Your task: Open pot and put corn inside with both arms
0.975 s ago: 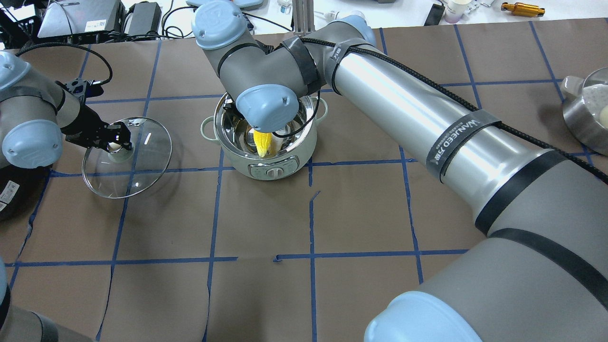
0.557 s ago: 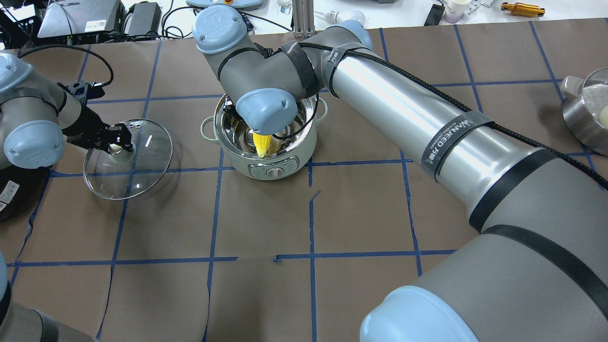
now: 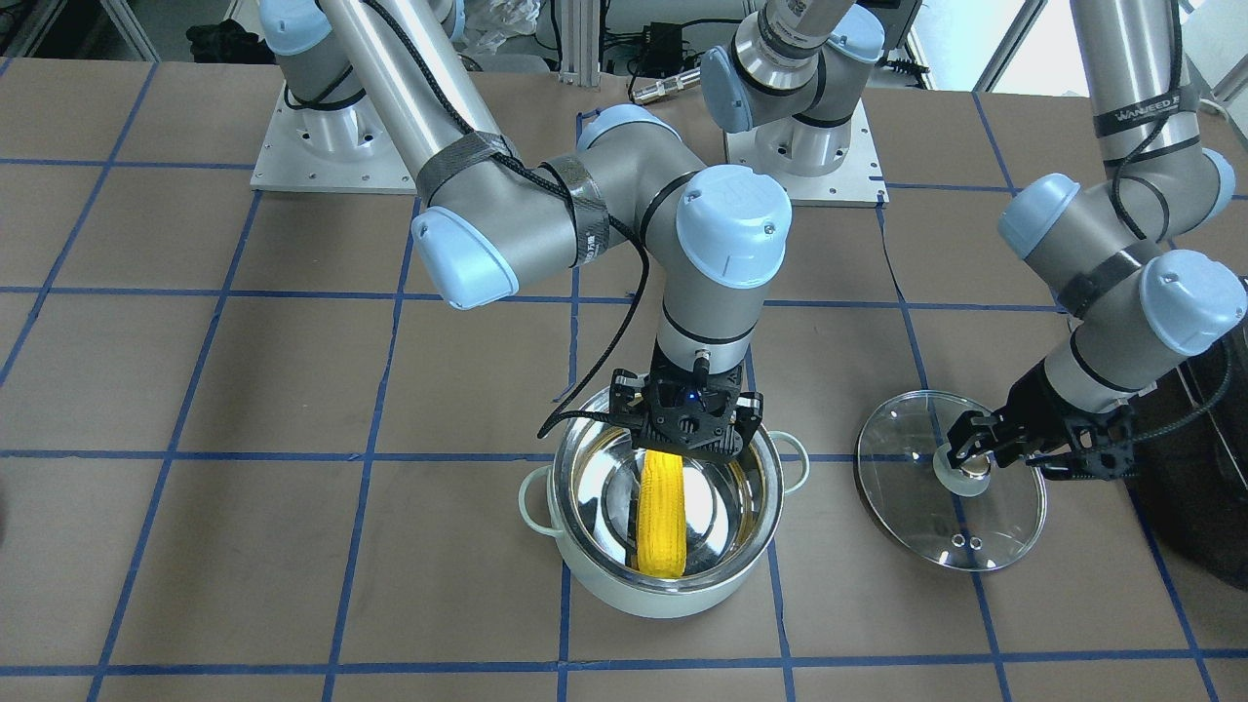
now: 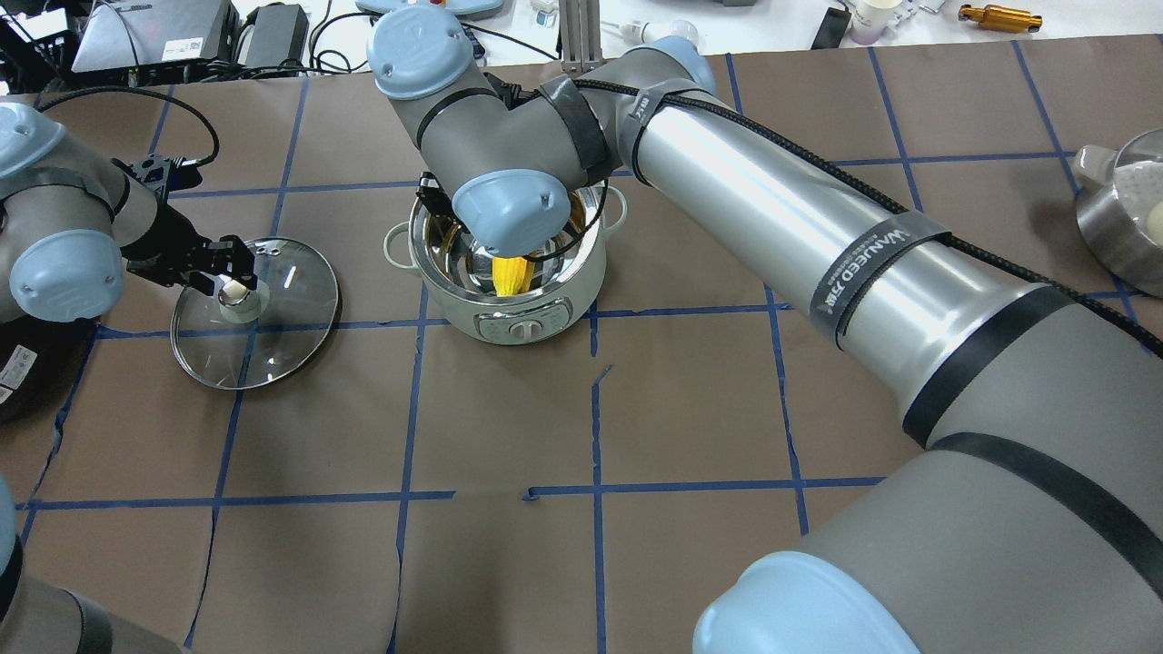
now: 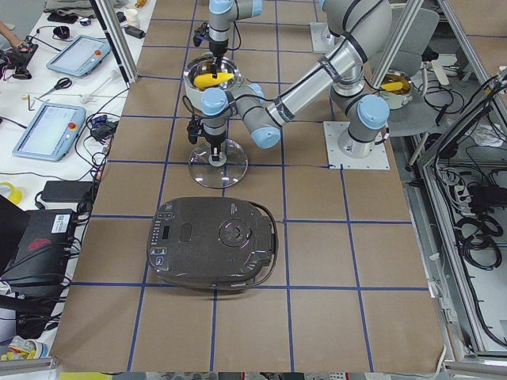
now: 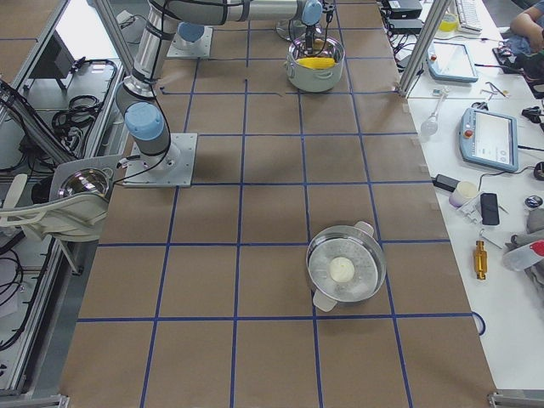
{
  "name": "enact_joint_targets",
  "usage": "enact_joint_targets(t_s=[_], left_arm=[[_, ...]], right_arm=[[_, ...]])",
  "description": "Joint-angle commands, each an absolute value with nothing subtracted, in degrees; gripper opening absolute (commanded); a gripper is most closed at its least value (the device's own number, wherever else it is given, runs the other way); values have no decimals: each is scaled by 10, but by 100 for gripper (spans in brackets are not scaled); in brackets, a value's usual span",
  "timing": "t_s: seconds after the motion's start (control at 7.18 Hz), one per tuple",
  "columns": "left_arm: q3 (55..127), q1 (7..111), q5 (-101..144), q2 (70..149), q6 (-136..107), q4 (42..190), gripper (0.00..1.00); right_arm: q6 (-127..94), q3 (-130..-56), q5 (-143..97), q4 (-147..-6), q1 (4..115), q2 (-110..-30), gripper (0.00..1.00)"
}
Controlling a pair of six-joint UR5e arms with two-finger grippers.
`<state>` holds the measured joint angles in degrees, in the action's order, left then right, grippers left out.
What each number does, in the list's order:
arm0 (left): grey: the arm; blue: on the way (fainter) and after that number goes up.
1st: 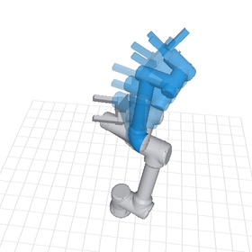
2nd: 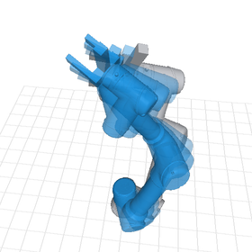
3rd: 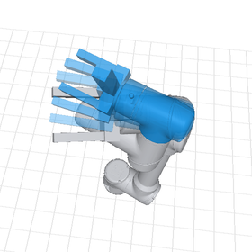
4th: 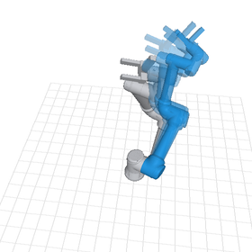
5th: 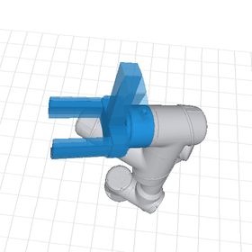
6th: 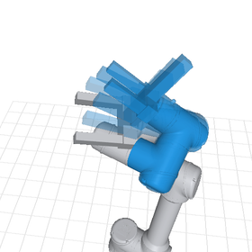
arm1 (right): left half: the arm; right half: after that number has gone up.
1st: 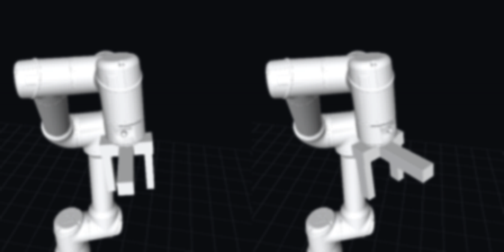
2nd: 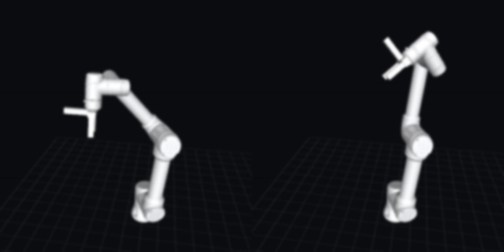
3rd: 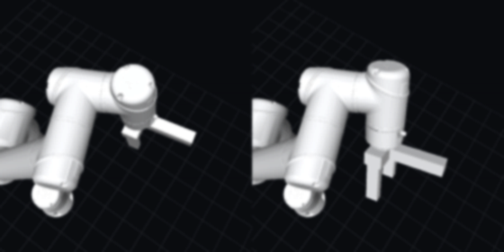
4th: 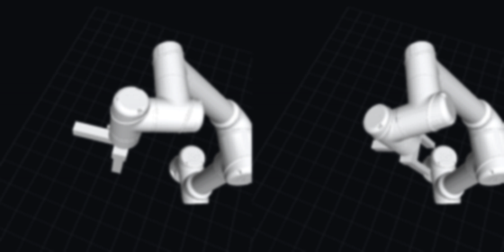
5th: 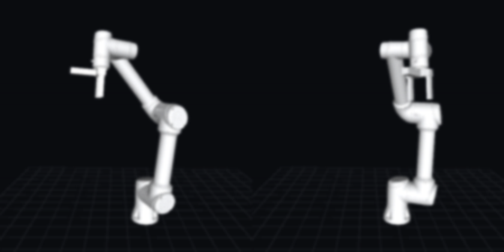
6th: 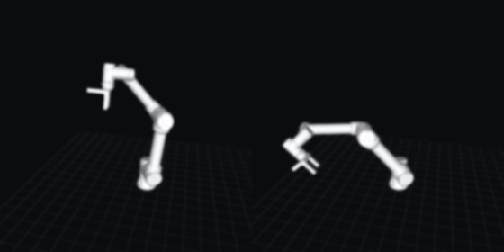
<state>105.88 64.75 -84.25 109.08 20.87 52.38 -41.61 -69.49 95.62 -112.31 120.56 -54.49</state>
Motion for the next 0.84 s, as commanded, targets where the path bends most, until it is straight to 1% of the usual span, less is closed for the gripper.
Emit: enact_joint_targets(t_s=[0.0, 0.14, 0.28, 0.42, 0.7], left_arm=[[1030, 676, -844, 1050, 147, 580, 79], [974, 711, -849, 1026, 123, 678, 80], [898, 749, -850, 1016, 58, 773, 80], [844, 793, -868, 1009, 43, 832, 81], [831, 877, -869, 982, -47, 857, 81]], right_arm=[[-410, -697, 958, -1118, 1198, -573, 100], [-406, -700, 961, -1101, 1186, -591, 100], [-384, -700, 962, -1084, 1159, -604, 100], [-325, -704, 958, -1039, 1123, -628, 100], [-236, -743, 955, -1005, 1040, -684, 100]])
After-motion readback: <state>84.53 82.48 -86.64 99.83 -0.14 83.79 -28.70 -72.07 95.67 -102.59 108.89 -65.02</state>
